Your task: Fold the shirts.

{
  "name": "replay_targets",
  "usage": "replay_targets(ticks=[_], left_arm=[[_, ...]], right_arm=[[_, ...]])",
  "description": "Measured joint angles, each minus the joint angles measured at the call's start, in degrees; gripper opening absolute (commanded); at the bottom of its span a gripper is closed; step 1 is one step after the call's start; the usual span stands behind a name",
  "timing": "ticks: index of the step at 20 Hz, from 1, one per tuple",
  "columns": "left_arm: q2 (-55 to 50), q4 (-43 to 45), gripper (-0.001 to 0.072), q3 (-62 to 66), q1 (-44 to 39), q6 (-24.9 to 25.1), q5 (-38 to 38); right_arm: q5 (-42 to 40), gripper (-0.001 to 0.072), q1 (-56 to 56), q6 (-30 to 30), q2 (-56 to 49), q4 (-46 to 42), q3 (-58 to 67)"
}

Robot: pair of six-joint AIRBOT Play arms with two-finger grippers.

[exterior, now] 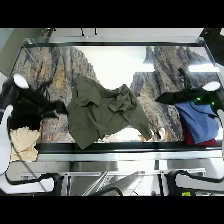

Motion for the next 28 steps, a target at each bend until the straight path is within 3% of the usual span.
replay_targets(ticks=[3, 8, 11, 12, 13, 19, 26, 27, 28], left_arm=[[4.7, 0.0, 0.0697, -14.4, 1.8, 2.4, 10.0], [3.5, -11.8, 0.0683, -23.0, 2.2, 10.8, 20.8], [0.4, -18.3, 0.0214, -24.2, 2.2, 15.2, 23.4], [-0.6, -19.0, 0.0094, -24.2, 2.2, 16.2, 23.9], [-1.6, -19.7, 0.0025, -23.8, 2.2, 17.0, 24.0], [-3.9, -21.9, 0.0015, -18.3, 2.1, 19.0, 21.4], [-4.2, -22.8, 0.0015, -15.5, 2.2, 19.1, 18.6], [-4.2, -22.9, 0.0015, -15.4, 2.2, 19.0, 18.4], [-4.2, -22.9, 0.0015, -15.3, 2.2, 19.0, 18.0]], right_arm=[[0.4, 0.0506, -1.9, 0.6, 4.5, -0.6, -8.0], [0.4, 0.0503, -2.9, 1.5, 7.1, -1.1, -18.0], [0.4, 0.0503, -3.1, 1.7, 7.5, -1.4, -20.9], [0.4, 0.0503, -3.1, 1.9, 7.6, -1.8, -21.5], [0.4, 0.0503, -3.1, 2.1, 7.6, -2.6, -21.8], [0.3, 0.0504, -3.0, 6.0, 7.7, -8.0, -23.8], [-3.6, 0.0499, 4.2, 7.0, 5.9, -5.9, -28.9], [-4.7, 0.0443, 6.1, 7.0, 5.5, -5.0, -29.2], [-6.3, 0.0246, 7.7, 7.0, 5.1, -4.7, -29.4]])
